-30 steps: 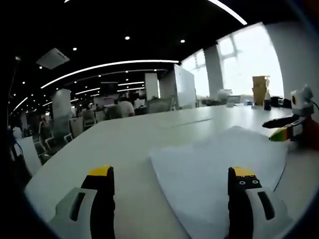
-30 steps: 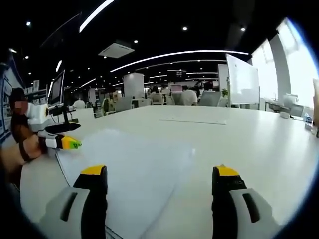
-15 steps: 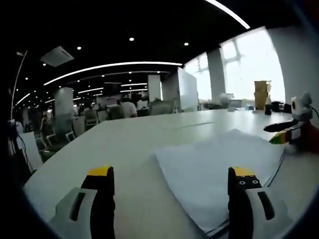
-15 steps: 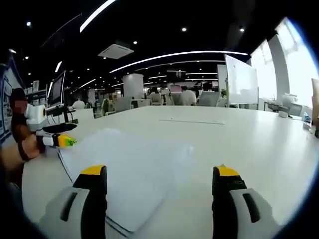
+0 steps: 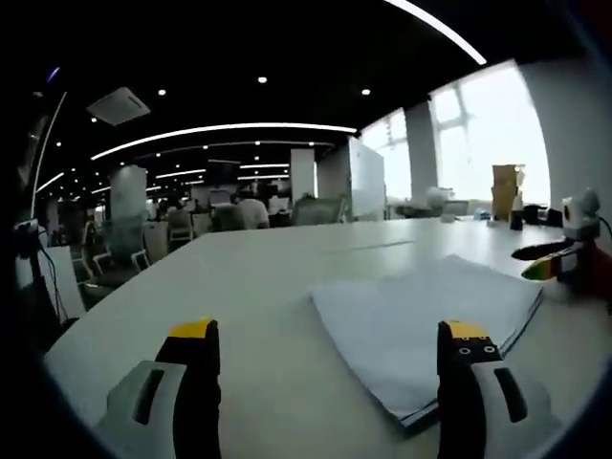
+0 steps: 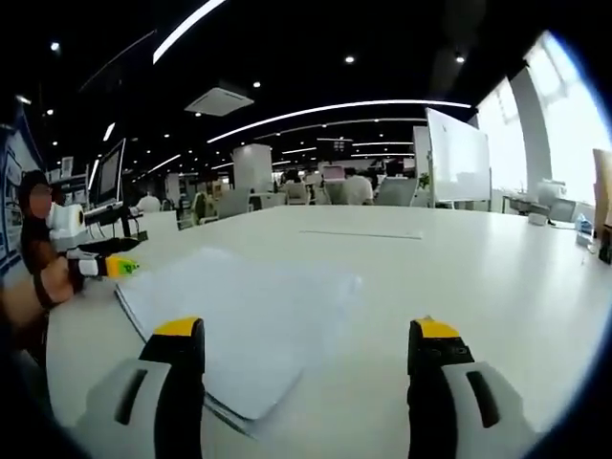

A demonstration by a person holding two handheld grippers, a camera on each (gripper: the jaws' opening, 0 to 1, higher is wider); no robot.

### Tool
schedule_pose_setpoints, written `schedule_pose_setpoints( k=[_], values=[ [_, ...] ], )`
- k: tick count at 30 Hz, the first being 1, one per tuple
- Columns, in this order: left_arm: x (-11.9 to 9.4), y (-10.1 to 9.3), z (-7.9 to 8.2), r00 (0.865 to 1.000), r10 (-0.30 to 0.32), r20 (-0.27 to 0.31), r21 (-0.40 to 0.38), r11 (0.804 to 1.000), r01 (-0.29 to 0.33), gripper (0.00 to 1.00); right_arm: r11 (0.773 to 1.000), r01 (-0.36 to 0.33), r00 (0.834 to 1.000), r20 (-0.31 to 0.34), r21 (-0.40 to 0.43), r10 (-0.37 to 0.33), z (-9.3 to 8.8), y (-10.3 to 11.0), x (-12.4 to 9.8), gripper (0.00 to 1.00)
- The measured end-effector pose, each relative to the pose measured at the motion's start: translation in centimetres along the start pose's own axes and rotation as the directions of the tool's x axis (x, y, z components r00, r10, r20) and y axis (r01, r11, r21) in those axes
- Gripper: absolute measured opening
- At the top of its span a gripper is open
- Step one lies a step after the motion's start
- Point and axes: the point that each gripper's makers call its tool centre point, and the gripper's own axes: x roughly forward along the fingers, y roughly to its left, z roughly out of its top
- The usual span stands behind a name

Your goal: Organize the stack of printing papers by aligning and flattening the scattered papers on the table

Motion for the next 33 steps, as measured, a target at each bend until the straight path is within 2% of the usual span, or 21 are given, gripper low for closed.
schedule_pose_setpoints(
  k=[5,10,33],
  values=[
    [-0.5,0.3,0.1,1.0,0.011,0.008,-0.01,1.0,-0.011,0.96,1.0,0.003,1.0,0.0,0.003,-0.003,-0.1,0.3,-0.6,0.83],
    [-1.4,0.4,-0.2,1.0,0.015,0.005,0.013,1.0,-0.015,0.96,1.0,0.005,1.0,0.003,0.005,-0.005,-0.2,0.6,-1.5,0.83],
    [-4.2,-0.3,-0.6,1.0,0.004,-0.003,-0.002,1.0,-0.004,0.96,0.998,-0.023,1.0,-0.006,0.052,0.023,-1.1,-0.5,-4.0,0.88]
  ],
)
